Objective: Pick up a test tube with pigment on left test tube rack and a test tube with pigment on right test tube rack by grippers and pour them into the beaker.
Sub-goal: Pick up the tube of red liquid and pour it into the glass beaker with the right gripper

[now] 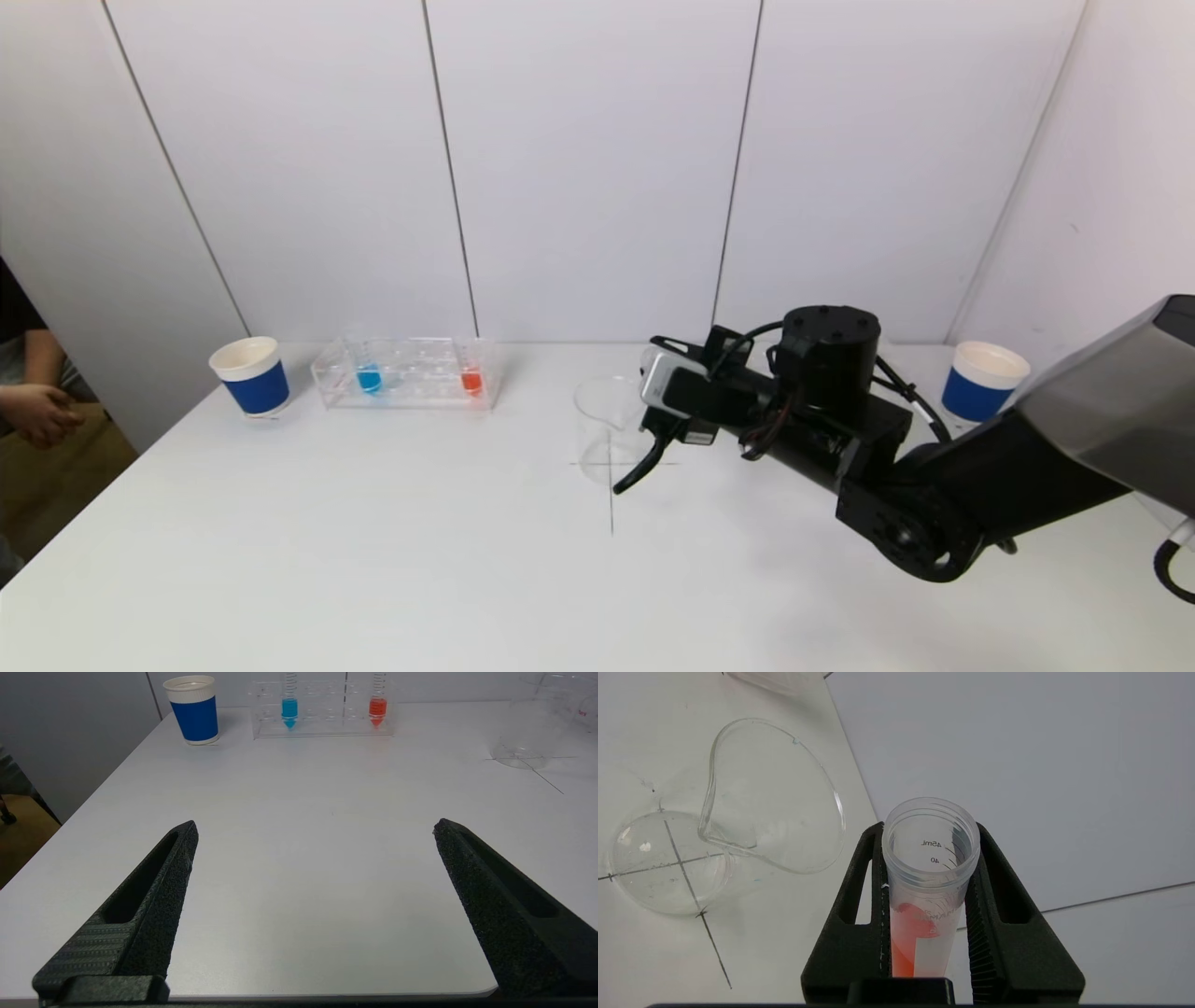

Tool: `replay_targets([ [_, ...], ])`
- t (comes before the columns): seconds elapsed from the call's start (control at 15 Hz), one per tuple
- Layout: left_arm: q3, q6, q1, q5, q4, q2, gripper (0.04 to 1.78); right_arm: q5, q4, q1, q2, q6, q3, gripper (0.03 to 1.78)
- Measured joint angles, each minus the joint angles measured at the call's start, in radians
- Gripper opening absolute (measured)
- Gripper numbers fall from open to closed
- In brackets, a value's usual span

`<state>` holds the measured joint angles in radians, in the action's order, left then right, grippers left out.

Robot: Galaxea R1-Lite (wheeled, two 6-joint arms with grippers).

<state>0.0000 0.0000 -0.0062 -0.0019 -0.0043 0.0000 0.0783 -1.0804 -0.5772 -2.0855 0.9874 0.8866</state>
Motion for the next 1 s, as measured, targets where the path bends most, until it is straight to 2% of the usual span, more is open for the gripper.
replay_targets([
  [0.13,0.0,0.0,0.0,0.0,0.0,0.0,1.76,0.012,-0.033,0.0,-0.016,0.008,0.014,0.51],
  [0.47,0.0,0.0,0.0,0.001,0.0,0.0,1.76,0.018,-0.043,-0.002,-0.043,0.003,0.064,0.51],
  [1.0,0.0,0.0,0.0,0.0,0.0,0.0,1.76,0.075,-0.096,0.002,-0.093,0.003,0.114,0.51],
])
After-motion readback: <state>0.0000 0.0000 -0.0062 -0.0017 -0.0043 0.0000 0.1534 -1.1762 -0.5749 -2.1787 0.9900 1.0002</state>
